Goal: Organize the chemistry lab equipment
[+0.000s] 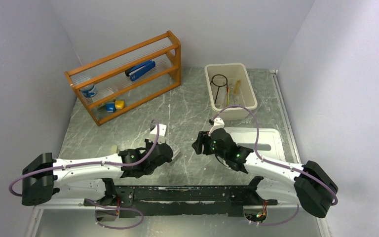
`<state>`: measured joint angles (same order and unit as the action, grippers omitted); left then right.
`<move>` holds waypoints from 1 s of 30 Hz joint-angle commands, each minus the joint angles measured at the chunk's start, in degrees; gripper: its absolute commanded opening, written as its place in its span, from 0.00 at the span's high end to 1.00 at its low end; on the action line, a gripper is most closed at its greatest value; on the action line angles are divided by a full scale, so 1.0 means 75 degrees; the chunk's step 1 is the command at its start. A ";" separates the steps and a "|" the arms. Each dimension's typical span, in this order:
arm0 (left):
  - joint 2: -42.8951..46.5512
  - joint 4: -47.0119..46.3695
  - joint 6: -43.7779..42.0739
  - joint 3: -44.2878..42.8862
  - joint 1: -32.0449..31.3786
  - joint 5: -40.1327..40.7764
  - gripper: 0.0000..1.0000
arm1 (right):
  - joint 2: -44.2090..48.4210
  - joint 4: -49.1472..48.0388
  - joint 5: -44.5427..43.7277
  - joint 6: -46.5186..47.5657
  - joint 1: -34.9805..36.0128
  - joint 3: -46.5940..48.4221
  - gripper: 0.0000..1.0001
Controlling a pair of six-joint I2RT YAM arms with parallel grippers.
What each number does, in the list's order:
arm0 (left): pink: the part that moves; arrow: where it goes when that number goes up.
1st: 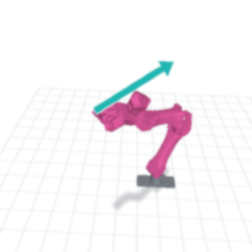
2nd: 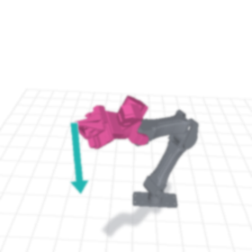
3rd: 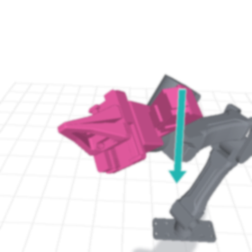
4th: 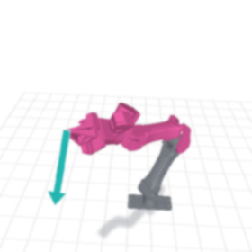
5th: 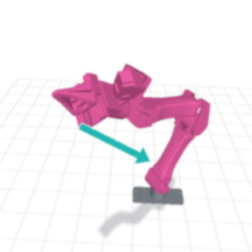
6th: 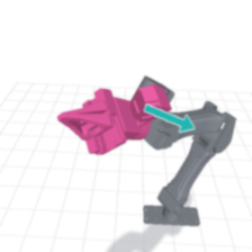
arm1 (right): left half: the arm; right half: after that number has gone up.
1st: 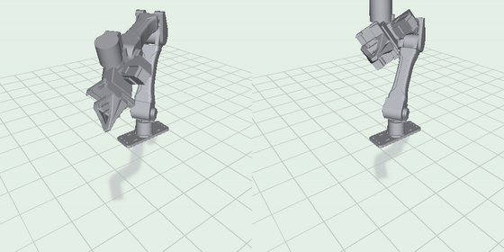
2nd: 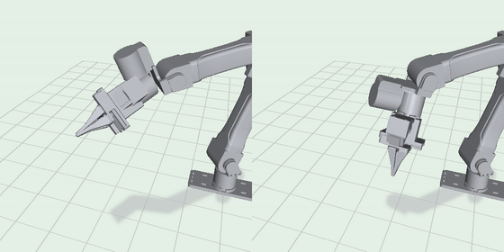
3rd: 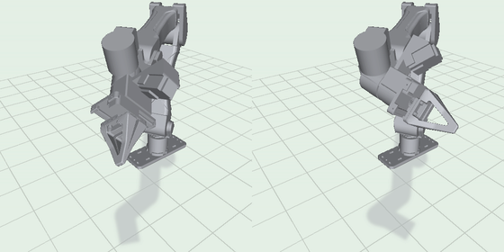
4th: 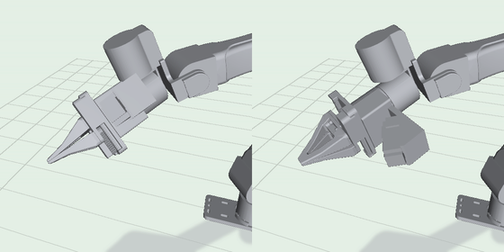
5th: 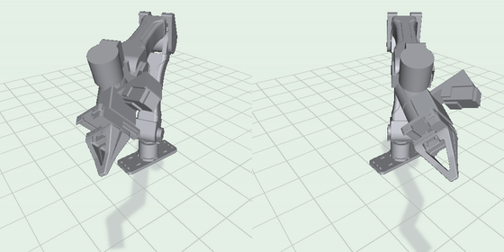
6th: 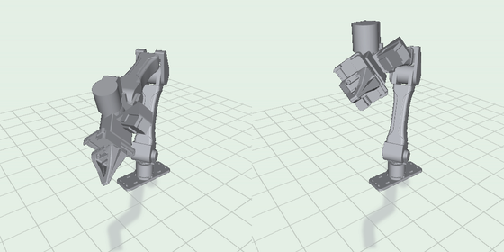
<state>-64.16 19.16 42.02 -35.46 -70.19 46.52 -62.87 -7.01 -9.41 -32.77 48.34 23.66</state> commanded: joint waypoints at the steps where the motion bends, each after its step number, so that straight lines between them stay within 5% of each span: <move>1: -0.0080 -0.0541 0.0042 0.0286 -0.0045 0.0254 0.95 | 0.0074 -0.0179 0.0011 -0.0024 -0.0028 -0.0073 0.37; 14: -0.0233 -0.0668 0.0094 0.0447 -0.0054 0.0536 0.95 | -0.0012 -0.0223 0.0034 -0.0004 -0.0033 -0.0108 0.37; 30: -0.0244 -0.0374 0.0484 0.0316 -0.0051 0.0627 0.66 | -0.0096 -0.0267 0.0117 0.0055 -0.0035 -0.0092 0.37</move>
<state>-66.43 16.01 44.42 -32.18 -70.24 49.17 -63.59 -7.46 -8.36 -32.75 48.31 23.40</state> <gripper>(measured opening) 0.322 0.630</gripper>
